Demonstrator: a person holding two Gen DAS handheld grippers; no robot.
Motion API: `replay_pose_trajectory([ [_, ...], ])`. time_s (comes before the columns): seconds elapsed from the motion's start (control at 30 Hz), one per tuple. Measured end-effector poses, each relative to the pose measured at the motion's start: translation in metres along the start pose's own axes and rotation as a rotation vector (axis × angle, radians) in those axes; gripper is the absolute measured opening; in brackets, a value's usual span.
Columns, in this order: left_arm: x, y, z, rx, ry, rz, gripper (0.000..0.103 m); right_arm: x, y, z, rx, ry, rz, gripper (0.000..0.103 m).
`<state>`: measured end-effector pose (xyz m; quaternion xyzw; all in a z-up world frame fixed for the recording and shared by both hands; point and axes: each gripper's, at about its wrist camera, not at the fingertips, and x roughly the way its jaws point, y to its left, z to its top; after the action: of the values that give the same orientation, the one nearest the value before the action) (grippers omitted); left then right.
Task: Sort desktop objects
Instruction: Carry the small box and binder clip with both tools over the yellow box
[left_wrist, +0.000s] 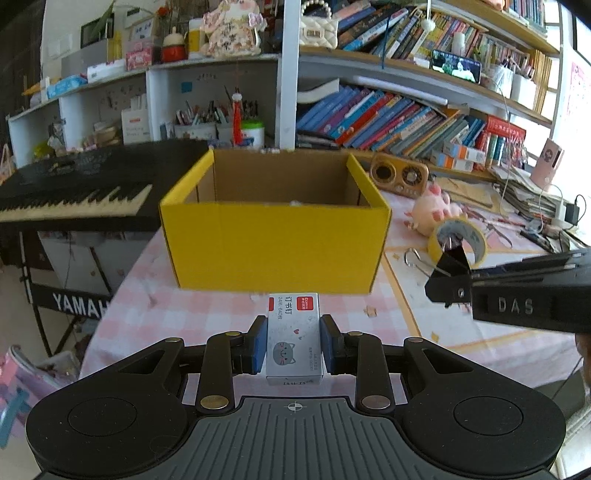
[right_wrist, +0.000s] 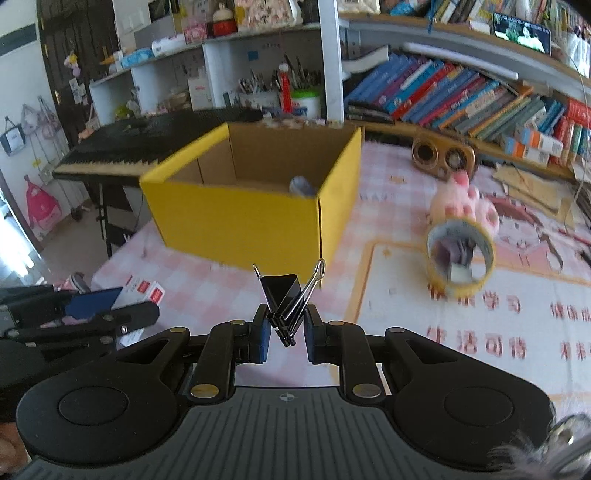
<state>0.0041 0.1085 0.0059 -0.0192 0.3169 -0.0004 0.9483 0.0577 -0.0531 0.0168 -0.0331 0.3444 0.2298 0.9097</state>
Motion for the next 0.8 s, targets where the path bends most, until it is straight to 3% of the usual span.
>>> replay_pose_trajectory([
  [0.4, 0.026, 0.014, 0.071, 0.038, -0.126, 0.05, 0.028, 0.024, -0.011, 0.08, -0.055, -0.127, 0.045, 0.017],
  [0.63, 0.06, 0.02, 0.106, 0.047, -0.146, 0.08, 0.028, 0.069, -0.017, 0.121, -0.109, -0.122, 0.072, 0.017],
  [0.8, 0.096, 0.025, 0.12, 0.057, -0.107, 0.123, 0.028, 0.107, -0.021, 0.14, -0.141, -0.077, 0.1, 0.017],
])
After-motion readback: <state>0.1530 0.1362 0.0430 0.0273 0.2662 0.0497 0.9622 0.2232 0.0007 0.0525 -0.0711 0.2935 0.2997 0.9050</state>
